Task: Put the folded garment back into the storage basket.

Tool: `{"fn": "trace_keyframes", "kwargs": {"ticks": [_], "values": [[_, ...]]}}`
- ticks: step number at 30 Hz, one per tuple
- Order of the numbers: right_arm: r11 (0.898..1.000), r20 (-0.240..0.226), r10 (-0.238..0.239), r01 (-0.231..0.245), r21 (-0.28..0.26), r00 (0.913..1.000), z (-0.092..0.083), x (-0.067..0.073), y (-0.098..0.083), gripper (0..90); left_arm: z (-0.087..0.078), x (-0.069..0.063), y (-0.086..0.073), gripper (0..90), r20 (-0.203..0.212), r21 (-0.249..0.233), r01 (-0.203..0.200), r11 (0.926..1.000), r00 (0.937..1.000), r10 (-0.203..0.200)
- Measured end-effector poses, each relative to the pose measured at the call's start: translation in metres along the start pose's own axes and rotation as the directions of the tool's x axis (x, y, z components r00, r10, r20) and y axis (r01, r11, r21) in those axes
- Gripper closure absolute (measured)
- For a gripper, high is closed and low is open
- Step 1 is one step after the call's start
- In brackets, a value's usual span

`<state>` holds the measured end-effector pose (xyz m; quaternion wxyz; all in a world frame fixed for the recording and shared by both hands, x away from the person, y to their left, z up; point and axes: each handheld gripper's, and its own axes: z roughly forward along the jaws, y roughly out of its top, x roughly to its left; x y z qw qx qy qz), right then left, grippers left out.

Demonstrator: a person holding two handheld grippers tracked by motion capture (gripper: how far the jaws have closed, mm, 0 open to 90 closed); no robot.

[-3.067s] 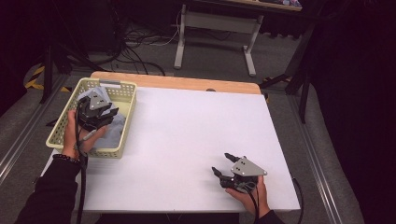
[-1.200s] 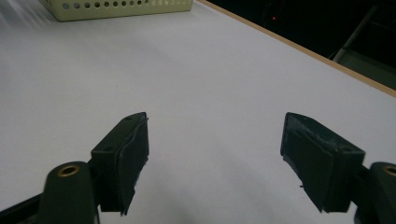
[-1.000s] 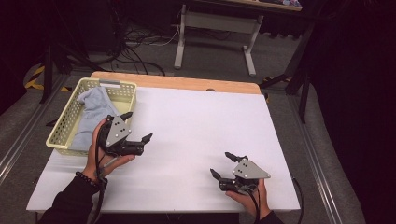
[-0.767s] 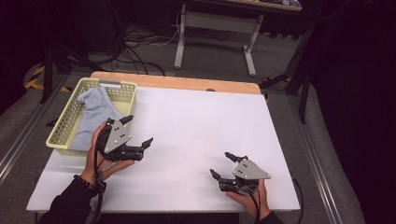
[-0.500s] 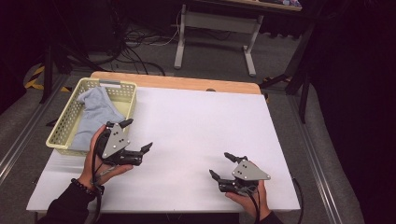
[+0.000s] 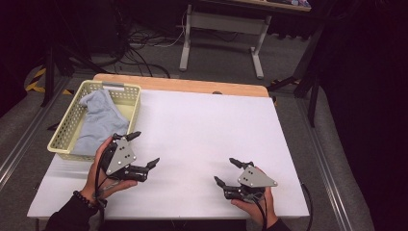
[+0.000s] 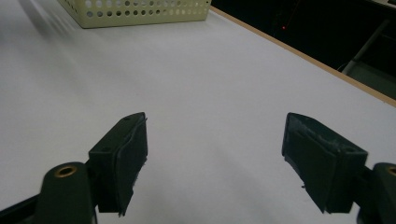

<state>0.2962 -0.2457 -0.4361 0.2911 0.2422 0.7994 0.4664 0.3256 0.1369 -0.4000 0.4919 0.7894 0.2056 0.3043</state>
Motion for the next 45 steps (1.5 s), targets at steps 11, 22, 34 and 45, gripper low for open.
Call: {"fn": "trace_keyframes", "kwargs": {"ticks": [11,22,34,45], "values": [[1.000,-0.016,-0.013,0.013,0.002,0.9998,0.002,0.006,0.001,23.4,-0.002,-0.016,-0.019,6.5,0.015,0.026,-0.039,0.9989,0.9992,0.038],[1.000,-0.035,-0.010,0.011,0.013,0.9993,0.006,0.009,-0.001,23.2,-0.006,-0.028,-0.051,7.0,0.010,0.090,0.000,0.9960,1.0000,0.000],[1.000,-0.038,-0.017,0.017,0.020,0.9992,0.008,0.008,-0.002,22.6,-0.007,-0.029,-0.057,6.7,0.025,0.117,-0.010,0.9931,0.9997,0.007],[0.999,-0.046,-0.035,0.036,0.028,0.9983,0.012,0.011,0.000,22.6,-0.012,-0.026,-0.058,6.7,0.026,0.105,0.023,0.9942,0.9993,-0.026]]}}
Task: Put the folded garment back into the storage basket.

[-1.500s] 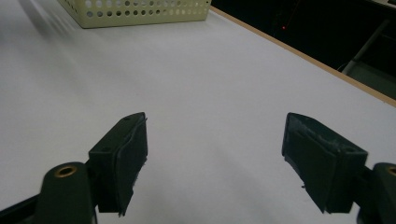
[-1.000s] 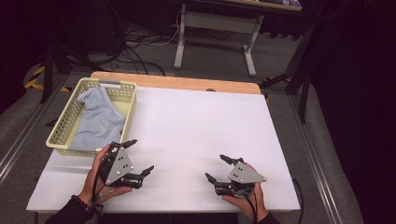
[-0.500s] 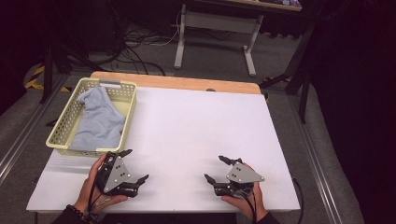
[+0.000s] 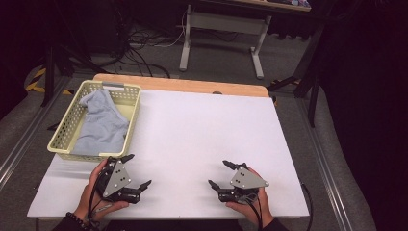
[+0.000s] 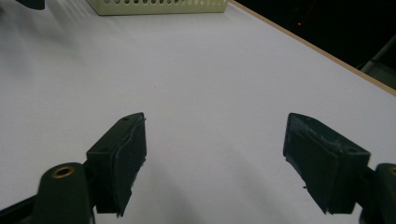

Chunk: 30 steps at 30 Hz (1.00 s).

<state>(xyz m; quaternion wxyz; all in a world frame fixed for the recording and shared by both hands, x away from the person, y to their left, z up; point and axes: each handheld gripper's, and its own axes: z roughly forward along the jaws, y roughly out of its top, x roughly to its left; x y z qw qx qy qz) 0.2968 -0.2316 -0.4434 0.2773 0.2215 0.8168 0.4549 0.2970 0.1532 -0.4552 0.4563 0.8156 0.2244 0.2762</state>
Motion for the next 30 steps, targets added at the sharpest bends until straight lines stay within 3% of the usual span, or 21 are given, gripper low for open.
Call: {"fn": "trace_keyframes", "kwargs": {"ticks": [8,30], "values": [[1.000,-0.004,0.004,-0.004,0.001,1.0000,0.0007,-0.0014,-0.0005,22.6,0.0048,-0.0026,-0.0013,6.7,0.015,0.021,-0.011,0.9997,0.9998,0.010],[1.000,-0.002,-0.002,0.002,0.000,1.0000,0.0014,-0.0008,0.0002,22.6,0.0047,-0.0032,-0.0009,6.6,0.020,0.020,-0.011,0.9997,0.9997,0.011]]}}
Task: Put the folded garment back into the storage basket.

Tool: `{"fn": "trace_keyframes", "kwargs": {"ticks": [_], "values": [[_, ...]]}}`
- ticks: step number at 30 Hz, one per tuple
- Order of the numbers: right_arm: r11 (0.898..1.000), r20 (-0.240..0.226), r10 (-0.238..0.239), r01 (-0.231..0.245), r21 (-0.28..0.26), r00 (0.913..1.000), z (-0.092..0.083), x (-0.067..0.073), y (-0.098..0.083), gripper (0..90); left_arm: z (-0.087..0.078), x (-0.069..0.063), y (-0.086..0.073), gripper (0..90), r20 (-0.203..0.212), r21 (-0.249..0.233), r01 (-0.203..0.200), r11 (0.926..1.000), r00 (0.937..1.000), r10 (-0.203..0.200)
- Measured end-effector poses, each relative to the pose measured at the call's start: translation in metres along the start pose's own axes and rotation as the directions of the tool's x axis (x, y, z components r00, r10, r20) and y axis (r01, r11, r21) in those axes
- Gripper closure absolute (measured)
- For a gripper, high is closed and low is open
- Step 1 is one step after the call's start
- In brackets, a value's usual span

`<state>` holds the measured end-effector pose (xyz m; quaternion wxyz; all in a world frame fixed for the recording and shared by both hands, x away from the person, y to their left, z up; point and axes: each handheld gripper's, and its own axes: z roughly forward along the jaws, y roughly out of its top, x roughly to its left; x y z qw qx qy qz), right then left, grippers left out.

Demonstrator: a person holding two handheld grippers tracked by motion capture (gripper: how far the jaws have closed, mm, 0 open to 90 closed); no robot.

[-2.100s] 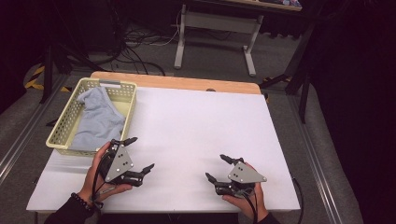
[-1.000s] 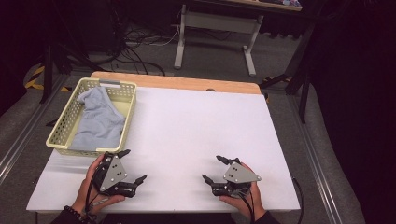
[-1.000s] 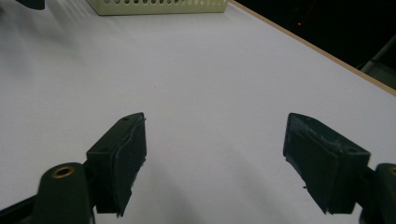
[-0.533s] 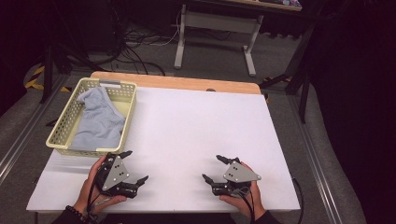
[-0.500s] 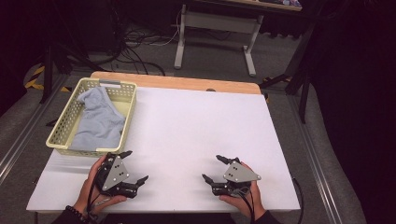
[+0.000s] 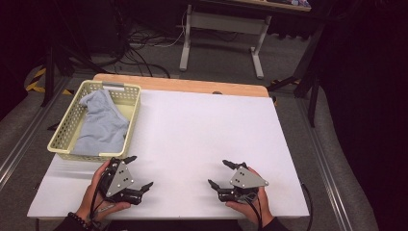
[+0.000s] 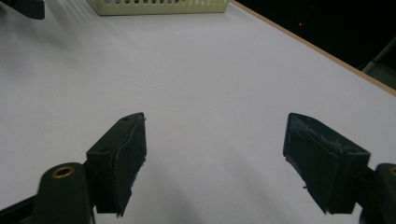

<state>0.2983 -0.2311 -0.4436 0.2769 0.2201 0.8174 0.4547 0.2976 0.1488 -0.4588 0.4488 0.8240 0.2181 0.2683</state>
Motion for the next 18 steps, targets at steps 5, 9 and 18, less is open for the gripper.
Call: {"fn": "trace_keyframes", "kwargs": {"ticks": [5,9,18], "values": [[1.000,-0.003,-0.003,0.003,0.004,1.0000,0.0011,-0.0001,0.0000,22.6,-0.0009,0.0008,-0.0003,6.6,-0.002,-0.001,0.004,1.0000,1.0000,-0.004],[1.000,-0.003,-0.002,0.002,0.002,1.0000,0.0010,-0.0004,0.0000,22.5,-0.0006,0.0005,-0.0001,6.6,-0.001,0.001,0.004,1.0000,1.0000,-0.004],[1.000,-0.006,0.001,-0.001,0.005,1.0000,0.0017,-0.0010,-0.0007,22.5,0.0012,0.0006,-0.0002,6.6,0.009,0.006,0.003,1.0000,1.0000,-0.003]]}}
